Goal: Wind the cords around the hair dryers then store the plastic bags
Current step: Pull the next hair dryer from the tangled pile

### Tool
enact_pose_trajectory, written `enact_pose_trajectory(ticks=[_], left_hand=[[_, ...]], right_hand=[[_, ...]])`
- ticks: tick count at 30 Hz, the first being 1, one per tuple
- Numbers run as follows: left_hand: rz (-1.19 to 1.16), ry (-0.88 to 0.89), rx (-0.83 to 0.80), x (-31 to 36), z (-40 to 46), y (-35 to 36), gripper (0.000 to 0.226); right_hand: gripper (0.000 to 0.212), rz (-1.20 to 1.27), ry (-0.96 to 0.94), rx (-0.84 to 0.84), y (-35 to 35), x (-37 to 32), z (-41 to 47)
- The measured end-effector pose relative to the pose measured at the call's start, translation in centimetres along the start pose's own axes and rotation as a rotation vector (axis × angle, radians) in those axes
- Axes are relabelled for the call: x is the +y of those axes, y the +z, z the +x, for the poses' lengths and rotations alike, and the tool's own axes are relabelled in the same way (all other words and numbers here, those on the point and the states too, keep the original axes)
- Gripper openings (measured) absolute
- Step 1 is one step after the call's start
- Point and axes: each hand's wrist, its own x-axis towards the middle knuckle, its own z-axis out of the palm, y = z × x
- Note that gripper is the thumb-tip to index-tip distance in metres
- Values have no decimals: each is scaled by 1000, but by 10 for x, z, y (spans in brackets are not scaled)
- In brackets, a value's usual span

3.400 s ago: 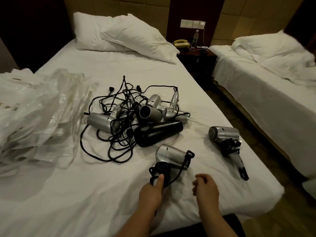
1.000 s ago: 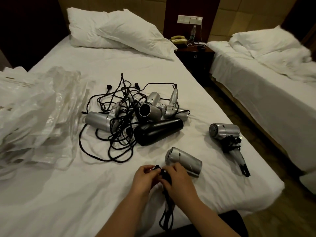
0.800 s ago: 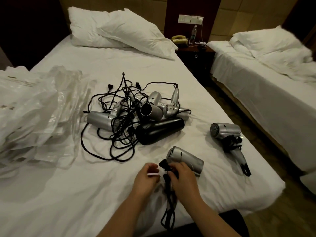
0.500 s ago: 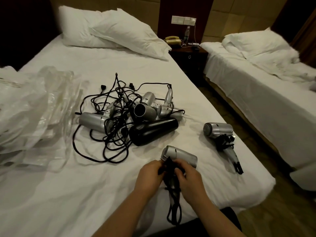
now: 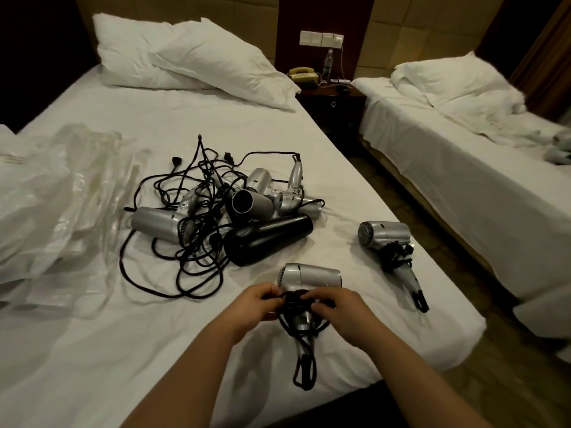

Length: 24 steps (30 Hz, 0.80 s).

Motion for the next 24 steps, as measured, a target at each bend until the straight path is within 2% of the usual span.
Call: enact_pose_trajectory(ticks=[3,6,10,12,16,18,19,24], left_hand=[[-11,-4,18,0,-2,3,13],[81,41,77,1,-3,8,11],[44,74,163,1,-9,7,14],[44,80,188,1,-11,6,16],[45,28,223,-5,-12,2,13],[50,4,246,-10,-14,-1,12],[48,-1,248,-12,-15,-1,13],[-155,-113,205,-6,-15,3,17]], right_hand=[[31,-137,-40,18,6,-5,1],[40,-322,-91,87,19,-5,4],[24,-485,-311,366,39,4,0],[28,-469,-384,507,49,13,1],[28,-574,-399,456,64,16,4],[45,-659,-386,390,71,14,6],[47,-662,-359,389,72,12,6],[43,-609,-346,512,74,4,14]])
